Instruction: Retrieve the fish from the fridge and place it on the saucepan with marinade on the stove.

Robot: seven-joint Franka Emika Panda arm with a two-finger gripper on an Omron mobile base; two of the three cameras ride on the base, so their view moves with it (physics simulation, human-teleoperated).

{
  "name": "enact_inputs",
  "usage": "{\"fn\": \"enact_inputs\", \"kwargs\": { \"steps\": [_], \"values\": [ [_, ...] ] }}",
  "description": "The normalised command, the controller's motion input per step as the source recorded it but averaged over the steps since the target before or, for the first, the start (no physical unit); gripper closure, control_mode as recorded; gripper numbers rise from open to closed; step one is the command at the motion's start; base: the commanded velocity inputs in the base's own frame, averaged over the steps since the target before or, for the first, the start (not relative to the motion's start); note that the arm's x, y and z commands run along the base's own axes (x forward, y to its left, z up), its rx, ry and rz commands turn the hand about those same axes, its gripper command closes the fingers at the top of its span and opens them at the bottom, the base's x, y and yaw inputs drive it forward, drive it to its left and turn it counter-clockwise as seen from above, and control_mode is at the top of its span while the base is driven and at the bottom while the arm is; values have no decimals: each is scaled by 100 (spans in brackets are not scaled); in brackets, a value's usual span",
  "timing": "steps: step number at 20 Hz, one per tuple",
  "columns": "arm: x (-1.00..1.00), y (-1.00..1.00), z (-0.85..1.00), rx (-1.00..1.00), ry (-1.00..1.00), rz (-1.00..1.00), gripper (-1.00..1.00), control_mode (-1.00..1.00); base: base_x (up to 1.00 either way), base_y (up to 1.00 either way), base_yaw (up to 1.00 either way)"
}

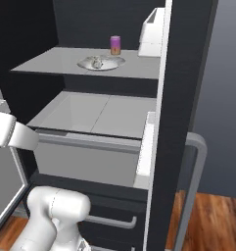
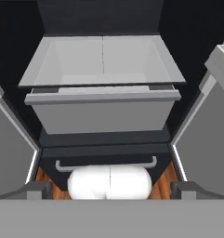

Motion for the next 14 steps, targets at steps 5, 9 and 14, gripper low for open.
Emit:
{"fn": "enact_inputs", "kwargs": {
  "steps": [5, 9, 14],
  "values": [
    [0, 0, 0, 0, 0, 0, -100, 100, 42, 0, 0],
    [0, 0, 0, 0, 0, 0, -100, 100, 44, 0, 0],
    [0, 0, 0, 0, 0, 0, -100, 100, 49, 0, 0]
  ]
}}
